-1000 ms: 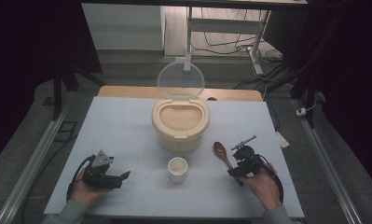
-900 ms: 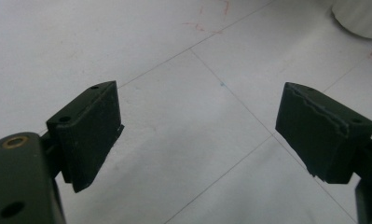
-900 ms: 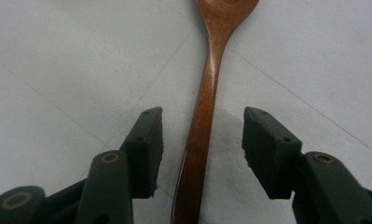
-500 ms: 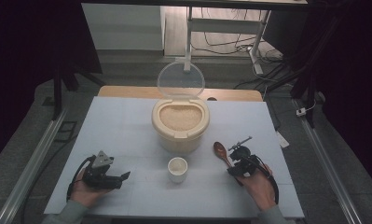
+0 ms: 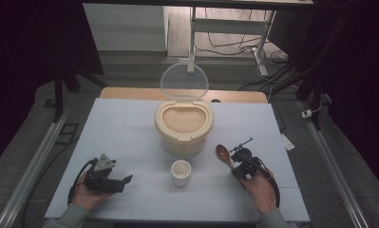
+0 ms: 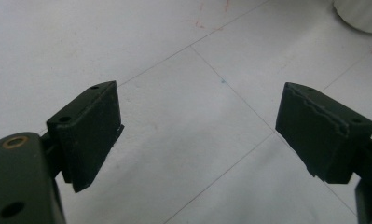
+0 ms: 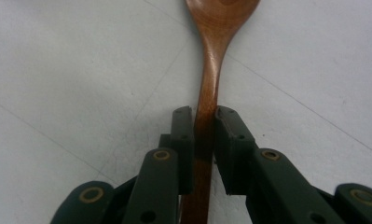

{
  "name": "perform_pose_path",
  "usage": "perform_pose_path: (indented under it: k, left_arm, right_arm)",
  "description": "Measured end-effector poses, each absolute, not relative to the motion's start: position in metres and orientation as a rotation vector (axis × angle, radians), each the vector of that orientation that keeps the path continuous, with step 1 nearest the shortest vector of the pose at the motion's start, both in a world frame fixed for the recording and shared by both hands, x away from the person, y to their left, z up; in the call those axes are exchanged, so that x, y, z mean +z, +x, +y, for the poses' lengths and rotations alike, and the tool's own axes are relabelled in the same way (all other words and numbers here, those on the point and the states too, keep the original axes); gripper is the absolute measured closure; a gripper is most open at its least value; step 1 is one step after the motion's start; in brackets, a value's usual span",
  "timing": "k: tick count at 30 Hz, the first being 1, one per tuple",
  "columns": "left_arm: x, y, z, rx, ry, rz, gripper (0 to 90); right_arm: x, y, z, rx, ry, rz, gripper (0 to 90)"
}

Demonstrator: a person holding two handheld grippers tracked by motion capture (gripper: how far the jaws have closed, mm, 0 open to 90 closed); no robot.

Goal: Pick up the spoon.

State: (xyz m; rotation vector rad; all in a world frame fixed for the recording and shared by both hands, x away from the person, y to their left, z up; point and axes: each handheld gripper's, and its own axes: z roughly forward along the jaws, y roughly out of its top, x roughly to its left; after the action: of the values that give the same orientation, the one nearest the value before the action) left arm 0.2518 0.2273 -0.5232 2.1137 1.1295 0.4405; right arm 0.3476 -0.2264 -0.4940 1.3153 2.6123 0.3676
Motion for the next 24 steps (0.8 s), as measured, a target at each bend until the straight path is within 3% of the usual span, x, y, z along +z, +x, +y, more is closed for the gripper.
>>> perform_pose_path:
  k: [13,24]
  left_arm:
    - [-0.524,0.252,0.228,0.441,2.113,1.135,13.7]
    - [-0.524,0.252,0.228,0.448,2.114,1.136,13.8]
  right_arm:
    - [-0.492,0.349,-0.234,0.433,1.317,2.632,80.2]
    - [-0.471,0.345,-0.252,0.62,1.284,2.623,80.3]
